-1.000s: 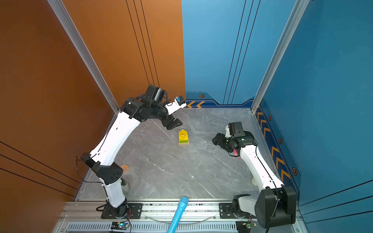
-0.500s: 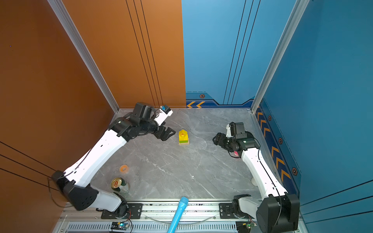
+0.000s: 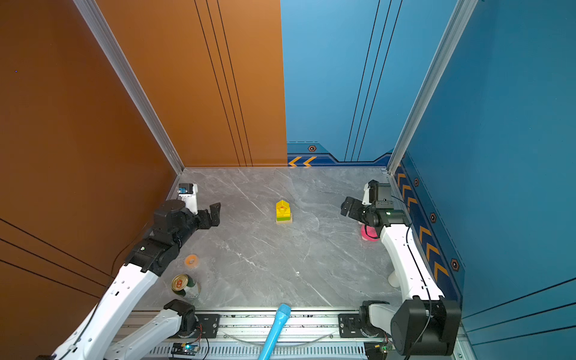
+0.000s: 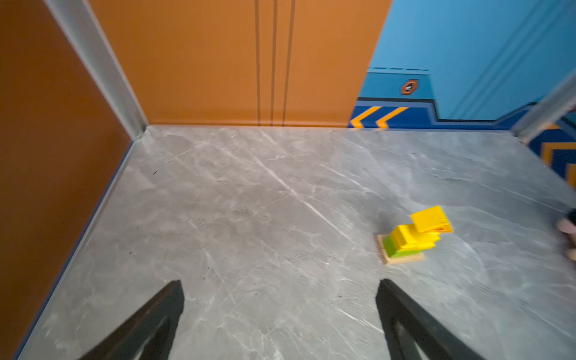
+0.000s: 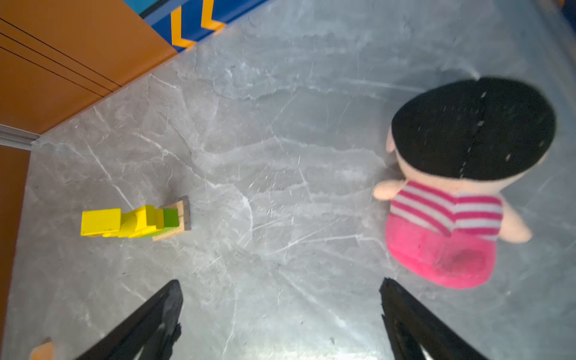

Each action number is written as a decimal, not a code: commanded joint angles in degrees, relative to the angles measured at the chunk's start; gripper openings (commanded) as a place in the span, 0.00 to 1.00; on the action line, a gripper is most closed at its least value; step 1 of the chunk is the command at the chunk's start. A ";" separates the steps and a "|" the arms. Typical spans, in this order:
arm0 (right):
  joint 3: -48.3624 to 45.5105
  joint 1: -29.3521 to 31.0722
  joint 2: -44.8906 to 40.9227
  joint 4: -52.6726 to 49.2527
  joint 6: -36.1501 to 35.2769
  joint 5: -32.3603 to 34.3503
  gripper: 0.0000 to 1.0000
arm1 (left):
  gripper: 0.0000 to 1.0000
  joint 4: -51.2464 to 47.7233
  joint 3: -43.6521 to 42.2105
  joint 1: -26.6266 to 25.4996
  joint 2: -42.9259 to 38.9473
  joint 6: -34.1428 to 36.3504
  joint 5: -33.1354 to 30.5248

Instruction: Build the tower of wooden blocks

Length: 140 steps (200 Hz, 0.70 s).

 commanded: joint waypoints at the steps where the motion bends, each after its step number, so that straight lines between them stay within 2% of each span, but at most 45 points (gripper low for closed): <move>1: -5.56 -0.03 -3.33 9.58 -7.36 8.28 1.00 | 0.98 5.80 -5.04 1.65 1.15 -1.86 -10.00; 34: -18.27 -0.17 -8.68 26.61 -16.57 11.60 1.00 | 0.98 12.46 -10.76 4.16 6.24 3.34 -13.73; 69: -31.67 -0.54 -7.73 48.86 -17.49 8.01 1.00 | 0.98 27.74 -18.80 4.84 9.82 9.64 -14.61; 85: -35.97 -0.54 -4.92 57.77 -17.44 7.89 1.00 | 0.98 35.36 -22.50 6.28 10.84 10.24 -12.24; 108: -37.14 -1.05 0.61 62.58 -17.46 8.76 1.00 | 0.98 45.06 -26.85 8.86 13.50 9.65 -7.51; 140: -38.91 -1.63 9.04 74.51 -15.23 7.81 1.00 | 0.97 51.57 -28.11 10.37 19.79 11.14 -2.45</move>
